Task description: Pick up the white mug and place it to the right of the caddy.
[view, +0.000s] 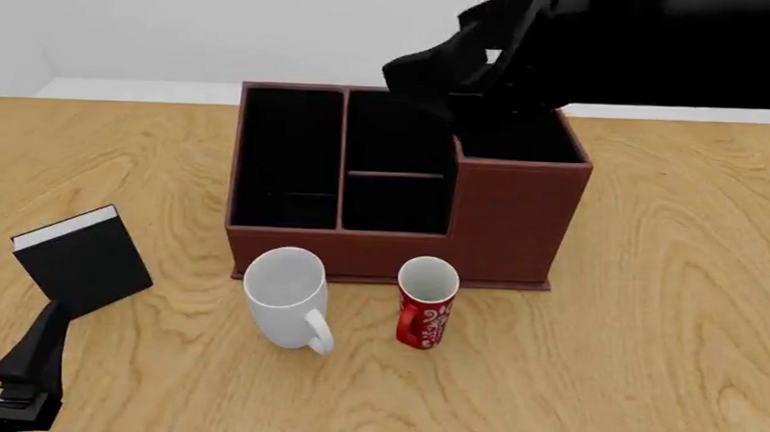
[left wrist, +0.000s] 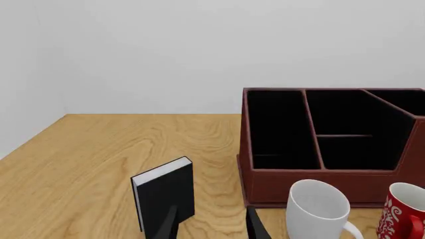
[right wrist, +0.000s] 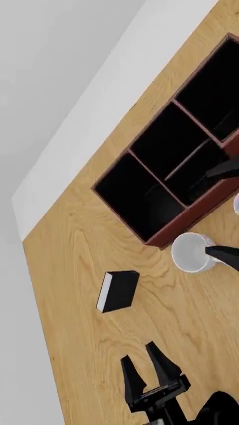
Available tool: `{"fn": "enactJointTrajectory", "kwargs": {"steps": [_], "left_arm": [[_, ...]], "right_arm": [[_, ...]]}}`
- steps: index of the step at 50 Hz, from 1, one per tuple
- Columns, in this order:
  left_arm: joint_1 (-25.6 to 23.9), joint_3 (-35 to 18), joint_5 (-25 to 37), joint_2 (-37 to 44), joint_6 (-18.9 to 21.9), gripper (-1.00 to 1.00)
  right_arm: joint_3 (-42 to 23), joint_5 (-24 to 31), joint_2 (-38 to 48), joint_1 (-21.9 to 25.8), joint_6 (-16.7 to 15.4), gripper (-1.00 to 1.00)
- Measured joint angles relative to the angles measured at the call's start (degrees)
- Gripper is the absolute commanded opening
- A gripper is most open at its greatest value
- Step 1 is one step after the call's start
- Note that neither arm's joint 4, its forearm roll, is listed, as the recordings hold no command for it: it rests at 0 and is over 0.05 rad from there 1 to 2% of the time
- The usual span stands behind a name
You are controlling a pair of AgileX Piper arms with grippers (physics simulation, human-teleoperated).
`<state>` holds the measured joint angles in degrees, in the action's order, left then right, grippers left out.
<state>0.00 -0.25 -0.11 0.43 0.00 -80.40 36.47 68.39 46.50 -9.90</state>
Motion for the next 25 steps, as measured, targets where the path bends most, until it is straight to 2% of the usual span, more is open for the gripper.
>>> {"fn": "enactJointTrajectory", "kwargs": {"steps": [11, 25], "left_arm": [[0.00, 0.00, 0.00, 0.00, 0.00, 1.00], [0.00, 0.00, 0.00, 0.00, 0.00, 1.00]], "right_arm": [[-2.25, 3.49, 5.92, 2.36, 2.72, 1.00], [-2.85, 4.84, 11.43, 4.94, 5.72, 1.00]]}}
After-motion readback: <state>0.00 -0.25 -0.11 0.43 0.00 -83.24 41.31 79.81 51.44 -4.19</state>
